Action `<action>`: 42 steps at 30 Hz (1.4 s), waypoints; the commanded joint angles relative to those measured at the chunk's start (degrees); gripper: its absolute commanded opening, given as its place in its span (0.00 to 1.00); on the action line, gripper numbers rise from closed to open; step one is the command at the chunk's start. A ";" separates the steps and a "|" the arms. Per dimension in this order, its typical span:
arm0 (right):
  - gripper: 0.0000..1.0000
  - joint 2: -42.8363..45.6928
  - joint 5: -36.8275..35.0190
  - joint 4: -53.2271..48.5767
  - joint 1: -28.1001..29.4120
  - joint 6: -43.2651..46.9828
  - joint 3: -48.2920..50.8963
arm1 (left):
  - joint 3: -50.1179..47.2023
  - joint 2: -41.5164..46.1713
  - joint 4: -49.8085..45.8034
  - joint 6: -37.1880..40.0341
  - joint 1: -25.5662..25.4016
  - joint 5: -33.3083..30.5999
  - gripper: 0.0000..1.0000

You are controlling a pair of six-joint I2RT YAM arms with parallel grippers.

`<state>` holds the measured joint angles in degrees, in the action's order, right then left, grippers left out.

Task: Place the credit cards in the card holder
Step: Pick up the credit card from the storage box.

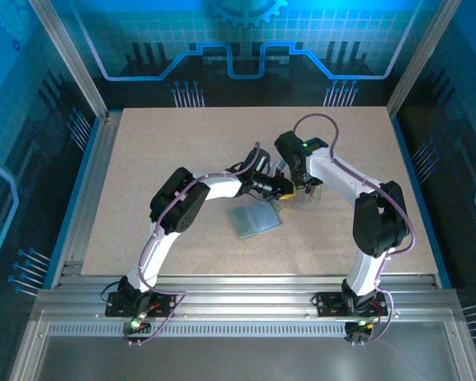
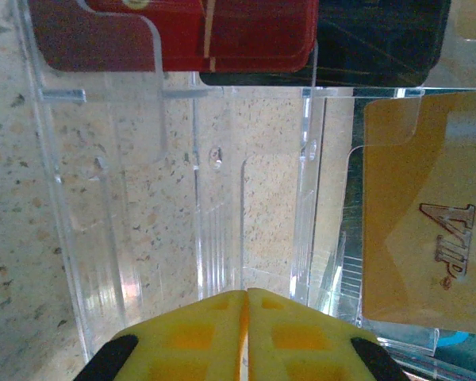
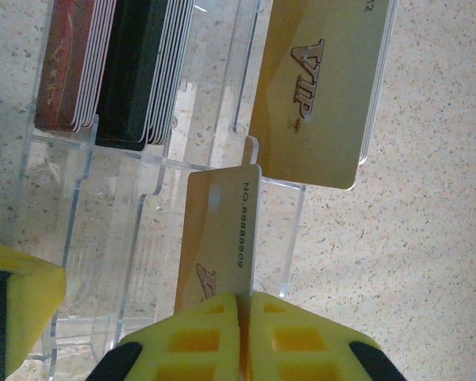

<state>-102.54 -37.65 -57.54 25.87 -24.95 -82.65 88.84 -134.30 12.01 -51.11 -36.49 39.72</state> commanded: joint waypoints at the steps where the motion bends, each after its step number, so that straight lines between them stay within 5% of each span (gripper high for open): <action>1: 0.05 2.09 -0.60 -3.24 -0.28 1.35 -1.53 | -3.50 -3.55 -9.37 0.05 0.51 -7.56 0.10; 22: 0.00 6.44 19.45 1.27 -6.07 1.65 2.64 | -4.68 -2.99 -8.09 0.11 0.53 -7.64 0.09; 42: 0.00 1.50 16.48 4.98 -6.87 -1.92 5.73 | -8.50 -0.18 -4.89 -1.73 0.37 -8.35 0.09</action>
<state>-98.72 -20.88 -51.77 20.03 -25.76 -78.22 83.29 -132.70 15.49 -52.64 -36.18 35.35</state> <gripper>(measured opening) 0.038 0.088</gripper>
